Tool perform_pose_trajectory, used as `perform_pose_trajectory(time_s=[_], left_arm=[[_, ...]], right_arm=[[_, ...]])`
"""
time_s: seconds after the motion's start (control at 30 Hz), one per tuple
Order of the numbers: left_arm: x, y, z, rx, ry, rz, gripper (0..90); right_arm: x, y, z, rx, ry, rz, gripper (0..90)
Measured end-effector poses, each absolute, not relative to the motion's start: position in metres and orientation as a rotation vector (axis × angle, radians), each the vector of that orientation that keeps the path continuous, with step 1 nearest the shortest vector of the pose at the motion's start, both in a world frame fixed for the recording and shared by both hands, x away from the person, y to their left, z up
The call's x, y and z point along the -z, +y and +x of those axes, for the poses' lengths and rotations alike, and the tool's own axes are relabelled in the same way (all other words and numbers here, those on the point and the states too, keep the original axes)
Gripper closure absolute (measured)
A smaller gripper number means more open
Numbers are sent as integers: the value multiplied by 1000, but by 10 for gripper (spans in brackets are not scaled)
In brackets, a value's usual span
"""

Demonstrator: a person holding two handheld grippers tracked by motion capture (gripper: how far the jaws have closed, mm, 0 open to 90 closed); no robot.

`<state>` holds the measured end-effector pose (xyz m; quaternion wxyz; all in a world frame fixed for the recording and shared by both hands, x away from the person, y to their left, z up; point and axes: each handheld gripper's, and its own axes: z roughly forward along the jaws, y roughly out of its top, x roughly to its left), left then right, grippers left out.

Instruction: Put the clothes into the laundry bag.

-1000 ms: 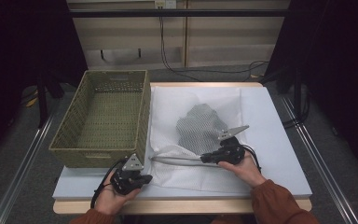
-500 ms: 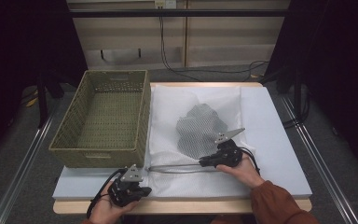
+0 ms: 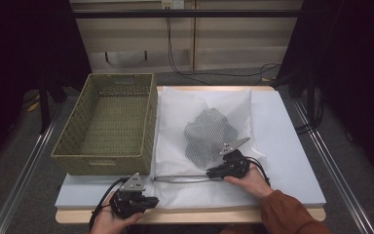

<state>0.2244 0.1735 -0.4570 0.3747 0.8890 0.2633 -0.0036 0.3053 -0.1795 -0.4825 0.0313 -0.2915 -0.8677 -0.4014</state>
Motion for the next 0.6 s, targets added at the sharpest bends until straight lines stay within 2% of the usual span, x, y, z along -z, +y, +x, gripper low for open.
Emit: perform_pose_trajectory(time_s=[0.17, 0.43, 0.6], left_arm=[[457, 174, 228, -44, 704, 2255, 747], [459, 182, 244, -94, 741, 2225, 740], [460, 185, 253, -132, 775, 2180, 662]], right_arm=[[484, -178, 306, 1242, -2665, -907, 826], [479, -182, 302, 1291, -2679, -925, 725], [472, -195, 298, 1380, -2654, -970, 617]])
